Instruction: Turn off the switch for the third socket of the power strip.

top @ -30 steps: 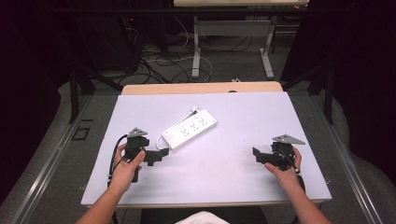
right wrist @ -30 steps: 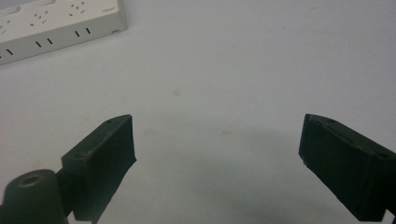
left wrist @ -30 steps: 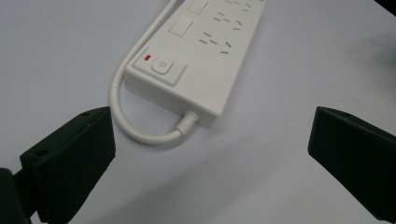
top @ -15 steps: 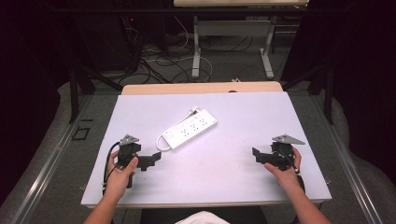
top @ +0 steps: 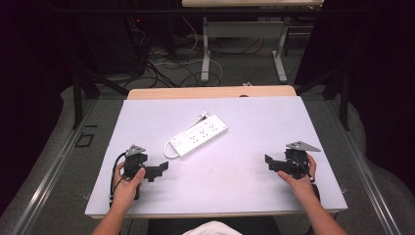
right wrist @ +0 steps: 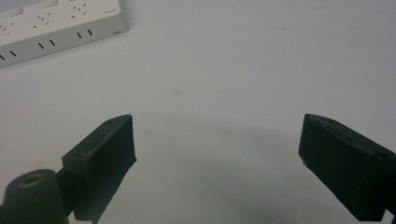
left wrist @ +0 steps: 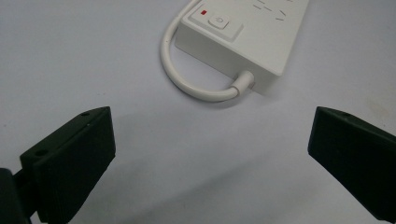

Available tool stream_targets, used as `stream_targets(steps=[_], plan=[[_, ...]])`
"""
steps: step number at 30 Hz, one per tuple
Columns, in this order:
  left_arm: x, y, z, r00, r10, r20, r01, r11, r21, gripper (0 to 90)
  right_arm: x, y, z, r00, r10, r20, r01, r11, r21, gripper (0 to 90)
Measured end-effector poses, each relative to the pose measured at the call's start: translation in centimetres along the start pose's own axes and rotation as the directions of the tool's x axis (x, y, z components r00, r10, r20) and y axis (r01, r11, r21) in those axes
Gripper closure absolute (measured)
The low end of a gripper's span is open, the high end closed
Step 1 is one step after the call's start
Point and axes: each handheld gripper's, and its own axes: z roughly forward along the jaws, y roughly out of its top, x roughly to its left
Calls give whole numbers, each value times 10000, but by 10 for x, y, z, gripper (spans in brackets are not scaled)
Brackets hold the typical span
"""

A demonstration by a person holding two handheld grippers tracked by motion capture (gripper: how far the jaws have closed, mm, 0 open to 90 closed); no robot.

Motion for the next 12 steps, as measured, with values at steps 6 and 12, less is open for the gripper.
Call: stream_targets(steps=[6,12], plan=[[3,-1,1,9999,-27,-103,28,10000,78,8,-1,0,0,10000,6,18,-6,10000,-15,102],[5,-2,0,9998,-81,-196,83,9999,58,8,-2,0,0,10000,18,71,-18,10000,8,106]])
